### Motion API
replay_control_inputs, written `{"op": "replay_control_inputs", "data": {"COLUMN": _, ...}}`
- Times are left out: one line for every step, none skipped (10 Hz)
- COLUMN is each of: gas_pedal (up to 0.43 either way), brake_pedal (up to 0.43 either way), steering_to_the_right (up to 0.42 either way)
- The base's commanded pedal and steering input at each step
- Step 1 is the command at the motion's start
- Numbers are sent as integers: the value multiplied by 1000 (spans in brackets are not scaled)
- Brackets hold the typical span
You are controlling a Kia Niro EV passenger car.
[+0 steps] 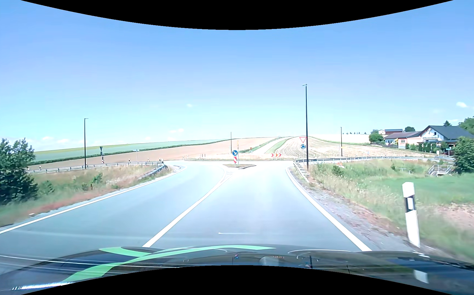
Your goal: Follow the waypoints while adhering to traffic rules and regulations
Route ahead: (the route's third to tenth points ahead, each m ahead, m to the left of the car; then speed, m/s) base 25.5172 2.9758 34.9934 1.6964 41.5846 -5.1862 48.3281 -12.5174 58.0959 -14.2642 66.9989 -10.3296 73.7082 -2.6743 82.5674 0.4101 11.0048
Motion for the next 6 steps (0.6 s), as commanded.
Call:
{"op": "replay_control_inputs", "data": {"gas_pedal": 0, "brake_pedal": 207, "steering_to_the_right": 5}}
{"op": "replay_control_inputs", "data": {"gas_pedal": 0, "brake_pedal": 201, "steering_to_the_right": 7}}
{"op": "replay_control_inputs", "data": {"gas_pedal": 0, "brake_pedal": 189, "steering_to_the_right": 7}}
{"op": "replay_control_inputs", "data": {"gas_pedal": 0, "brake_pedal": 177, "steering_to_the_right": 8}}
{"op": "replay_control_inputs", "data": {"gas_pedal": 0, "brake_pedal": 165, "steering_to_the_right": 8}}
{"op": "replay_control_inputs", "data": {"gas_pedal": 0, "brake_pedal": 159, "steering_to_the_right": 8}}
